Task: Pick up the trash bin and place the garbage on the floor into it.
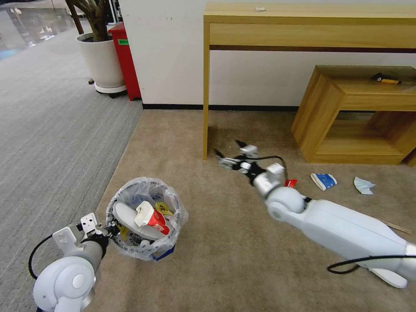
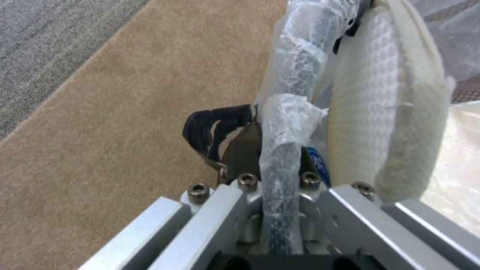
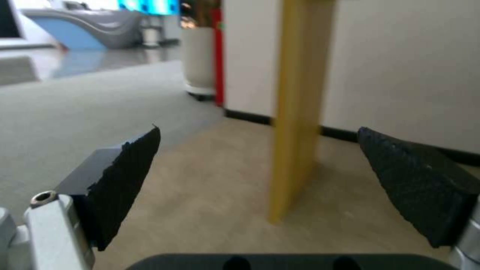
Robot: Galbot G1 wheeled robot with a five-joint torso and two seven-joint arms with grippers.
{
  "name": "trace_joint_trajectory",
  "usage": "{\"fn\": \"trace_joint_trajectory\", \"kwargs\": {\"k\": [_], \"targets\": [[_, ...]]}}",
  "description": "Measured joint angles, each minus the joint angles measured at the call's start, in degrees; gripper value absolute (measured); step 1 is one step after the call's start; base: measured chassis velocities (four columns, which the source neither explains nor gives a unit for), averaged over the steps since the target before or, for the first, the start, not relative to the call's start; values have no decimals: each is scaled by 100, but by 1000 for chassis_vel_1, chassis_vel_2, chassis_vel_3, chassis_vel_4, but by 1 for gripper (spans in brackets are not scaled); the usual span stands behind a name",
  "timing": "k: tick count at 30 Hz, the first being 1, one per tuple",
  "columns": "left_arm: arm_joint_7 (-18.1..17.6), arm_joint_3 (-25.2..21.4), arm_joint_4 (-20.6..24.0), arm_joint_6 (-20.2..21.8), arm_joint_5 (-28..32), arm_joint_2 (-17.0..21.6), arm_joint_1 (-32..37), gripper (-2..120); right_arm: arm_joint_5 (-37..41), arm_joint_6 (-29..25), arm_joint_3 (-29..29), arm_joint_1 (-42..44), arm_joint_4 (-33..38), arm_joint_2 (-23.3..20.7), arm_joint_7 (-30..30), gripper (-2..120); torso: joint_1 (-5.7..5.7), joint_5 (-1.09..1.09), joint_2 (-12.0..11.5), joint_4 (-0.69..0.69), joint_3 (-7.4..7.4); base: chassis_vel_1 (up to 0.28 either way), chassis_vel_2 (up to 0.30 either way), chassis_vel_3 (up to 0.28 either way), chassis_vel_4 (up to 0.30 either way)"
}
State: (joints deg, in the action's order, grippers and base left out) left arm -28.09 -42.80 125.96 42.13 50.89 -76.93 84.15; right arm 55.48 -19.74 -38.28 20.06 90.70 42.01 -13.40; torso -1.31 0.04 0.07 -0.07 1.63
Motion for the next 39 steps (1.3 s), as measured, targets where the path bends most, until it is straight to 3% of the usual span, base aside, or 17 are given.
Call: {"fn": "trace_joint_trajectory", "kwargs": {"k": [1, 9, 15, 17, 23, 30, 39], "targets": [[3, 30, -19, 0, 0, 7, -5, 0, -70, -132, 303, 331, -63, -257, 32, 100, 0, -2, 0, 1, -1, 0, 0, 0, 0], [29, 76, -44, 0, -12, 19, -13, 0, -196, -407, 1392, 1337, -106, -910, 217, 100, 0, -2, 0, -1, -1, 0, 0, 0, 0], [59, 19, 26, 0, -55, -12, 58, 0, -188, -491, 1805, 1694, -121, -996, 406, 100, 0, 1, 0, 6, -1, 0, 0, 0, 0], [62, 16, 33, 0, -71, -26, 66, 0, -171, -521, 1991, 1876, -112, -1011, 458, 99, 0, -5, 0, 2, -1, 0, 0, 0, 0], [74, 28, 31, 0, -95, -40, 72, 0, -205, -641, 2206, 2120, -147, -981, 570, 89, 0, -3, 0, 3, -1, 0, 0, 0, 0], [76, 9, 32, 0, -85, 11, 86, 0, -222, -700, 2248, 2172, -159, -951, 626, 92, 0, -3, 0, 4, 0, -22, -26, 34, 25], [88, 13, 26, 0, -82, 6, 90, 0, -236, -749, 2179, 2128, -160, -937, 685, 93, 0, -3, 1, 0, -1, -215, -217, 189, 208]]}}
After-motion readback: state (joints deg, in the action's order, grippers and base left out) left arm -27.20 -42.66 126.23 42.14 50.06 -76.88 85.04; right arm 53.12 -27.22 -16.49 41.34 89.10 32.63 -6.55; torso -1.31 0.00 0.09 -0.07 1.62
